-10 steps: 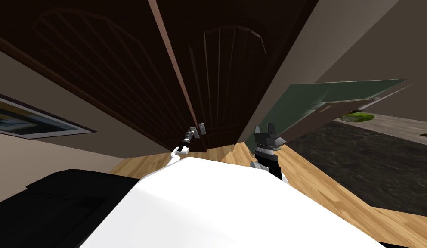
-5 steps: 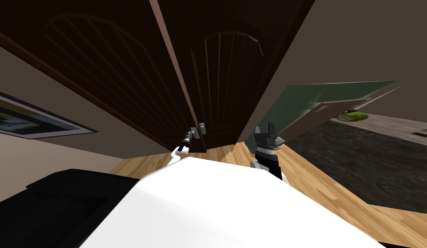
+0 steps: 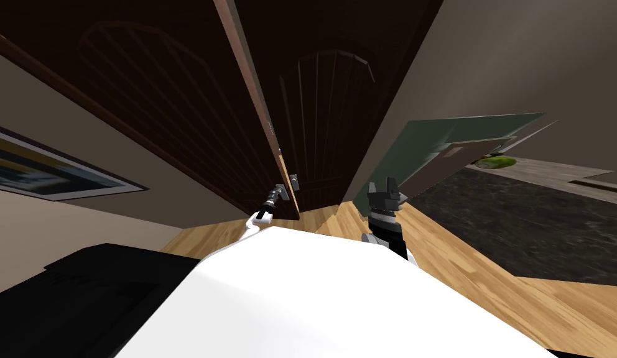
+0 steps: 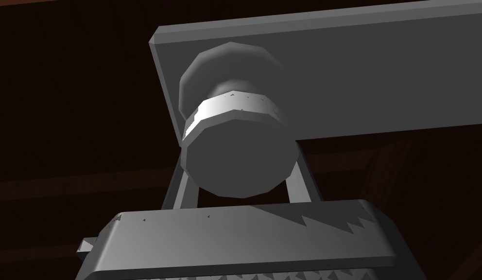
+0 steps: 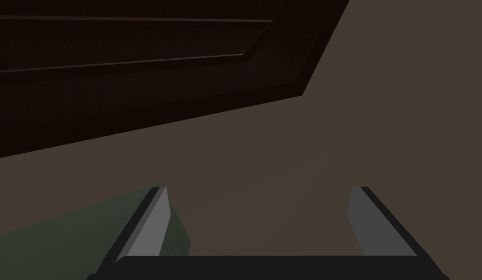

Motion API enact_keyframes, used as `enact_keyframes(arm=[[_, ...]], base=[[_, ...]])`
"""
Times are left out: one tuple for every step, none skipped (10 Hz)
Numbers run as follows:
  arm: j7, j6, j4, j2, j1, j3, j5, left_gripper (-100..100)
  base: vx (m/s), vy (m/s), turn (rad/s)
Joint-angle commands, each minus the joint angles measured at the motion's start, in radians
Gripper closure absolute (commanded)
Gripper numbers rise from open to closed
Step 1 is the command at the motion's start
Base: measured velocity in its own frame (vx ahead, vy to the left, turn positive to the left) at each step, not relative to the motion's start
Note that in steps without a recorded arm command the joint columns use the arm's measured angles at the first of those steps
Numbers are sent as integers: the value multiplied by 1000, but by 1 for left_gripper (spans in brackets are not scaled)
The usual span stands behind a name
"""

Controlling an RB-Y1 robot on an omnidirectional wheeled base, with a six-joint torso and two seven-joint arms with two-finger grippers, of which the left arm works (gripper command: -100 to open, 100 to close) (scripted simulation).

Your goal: Pull the door open

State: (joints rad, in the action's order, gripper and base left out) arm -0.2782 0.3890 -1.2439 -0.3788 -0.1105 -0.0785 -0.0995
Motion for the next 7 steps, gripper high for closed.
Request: enact_keyframes(arm=[[-14,6,-5,-13,-16,18,2,100],[-26,11,-21,-22,-24,42,5,100],[-34,14,-33,-28,-29,57,7,100],[-46,18,-48,-35,-35,80,10,100],[-52,21,-58,-40,-38,93,12,100],[-60,24,-68,-44,-42,108,14,100],[-54,15,-60,-45,-43,93,12,100]], base=[[-230,102,-82],[-248,120,-131],[-240,95,-120],[-233,112,-145],[-168,94,-102],[-138,86,-72],[-67,46,-22]])
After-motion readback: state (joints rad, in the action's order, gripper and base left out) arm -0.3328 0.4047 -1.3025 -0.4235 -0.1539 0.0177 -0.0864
